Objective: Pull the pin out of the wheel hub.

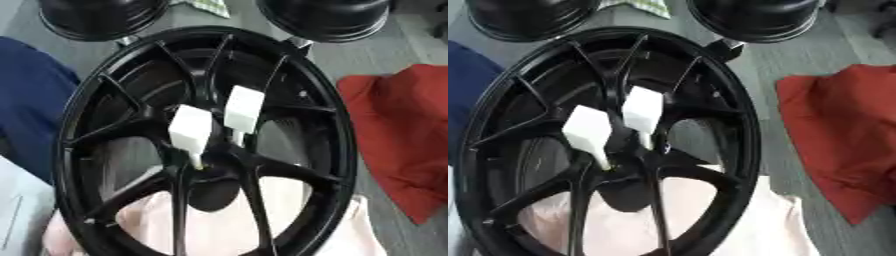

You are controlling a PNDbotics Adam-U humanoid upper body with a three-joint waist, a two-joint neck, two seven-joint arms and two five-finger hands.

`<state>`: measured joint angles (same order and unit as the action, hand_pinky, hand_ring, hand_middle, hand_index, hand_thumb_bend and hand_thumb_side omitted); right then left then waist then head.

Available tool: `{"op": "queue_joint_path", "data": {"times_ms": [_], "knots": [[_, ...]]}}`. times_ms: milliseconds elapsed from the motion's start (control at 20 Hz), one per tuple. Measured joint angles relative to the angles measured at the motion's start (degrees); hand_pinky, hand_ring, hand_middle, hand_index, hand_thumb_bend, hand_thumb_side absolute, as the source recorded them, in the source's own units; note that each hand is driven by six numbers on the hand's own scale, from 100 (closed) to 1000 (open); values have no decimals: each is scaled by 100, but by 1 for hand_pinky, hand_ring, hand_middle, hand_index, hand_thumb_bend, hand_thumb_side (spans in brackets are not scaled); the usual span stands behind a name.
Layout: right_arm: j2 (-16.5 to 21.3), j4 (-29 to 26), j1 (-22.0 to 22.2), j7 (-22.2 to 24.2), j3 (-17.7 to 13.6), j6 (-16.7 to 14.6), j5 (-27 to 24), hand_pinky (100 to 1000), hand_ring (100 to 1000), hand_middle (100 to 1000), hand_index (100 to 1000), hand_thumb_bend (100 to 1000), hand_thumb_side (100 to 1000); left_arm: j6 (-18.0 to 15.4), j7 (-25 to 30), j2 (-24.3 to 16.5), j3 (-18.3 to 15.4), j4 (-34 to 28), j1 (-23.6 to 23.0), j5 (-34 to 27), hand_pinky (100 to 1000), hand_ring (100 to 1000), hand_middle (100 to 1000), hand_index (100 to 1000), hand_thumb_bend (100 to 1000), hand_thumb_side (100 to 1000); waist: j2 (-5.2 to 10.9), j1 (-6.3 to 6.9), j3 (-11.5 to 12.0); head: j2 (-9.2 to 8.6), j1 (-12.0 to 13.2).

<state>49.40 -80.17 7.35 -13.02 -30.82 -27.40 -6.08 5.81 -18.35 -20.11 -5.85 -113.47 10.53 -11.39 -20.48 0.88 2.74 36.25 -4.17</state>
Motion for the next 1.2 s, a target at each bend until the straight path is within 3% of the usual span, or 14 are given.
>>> {"op": "queue_joint_path", "data": {"times_ms": [50, 100, 350, 450, 550, 900, 1200], "knots": [[-137, -115, 34, -20, -48, -10, 110, 815, 849, 876, 903, 100, 432, -1, -11, 0, -2, 0, 0, 0, 636, 668, 566, 760, 488, 456, 18, 15, -10, 10, 7], [-250, -237, 56, -32, -91, -34, 196, 813, 848, 875, 903, 100, 486, 0, -18, 0, -3, 0, -1, 0, 636, 668, 566, 760, 488, 456, 40, 34, -26, 29, 12], [-552, -872, 81, -116, -159, -99, 227, 778, 786, 787, 822, 100, 509, -8, -30, 2, -10, -1, 0, 0, 637, 668, 566, 759, 489, 455, 119, 50, -44, 48, 61], [-595, -1178, 77, -198, -146, 39, 140, 771, 769, 760, 792, 100, 457, -8, -30, 3, -10, -1, 0, 0, 637, 668, 567, 759, 489, 455, 140, 52, -52, 48, 63], [-624, -1516, 68, -287, -94, 324, 91, 762, 750, 730, 765, 100, 431, -8, -29, 5, -10, -1, 0, 0, 637, 668, 567, 759, 489, 456, 147, 52, -52, 48, 65], [-725, -2822, -172, -602, 379, 1490, -80, 751, 716, 687, 727, 100, 512, 8, 1, 31, 4, -1, 26, -15, 638, 668, 567, 759, 489, 455, 181, 39, -11, 60, 62], [-802, -3292, -541, -627, 940, 1948, -425, 733, 700, 679, 721, 100, 552, 9, 48, 50, 42, -1, 83, -26, 638, 669, 567, 759, 494, 456, 198, 34, 28, 96, 48]]}}
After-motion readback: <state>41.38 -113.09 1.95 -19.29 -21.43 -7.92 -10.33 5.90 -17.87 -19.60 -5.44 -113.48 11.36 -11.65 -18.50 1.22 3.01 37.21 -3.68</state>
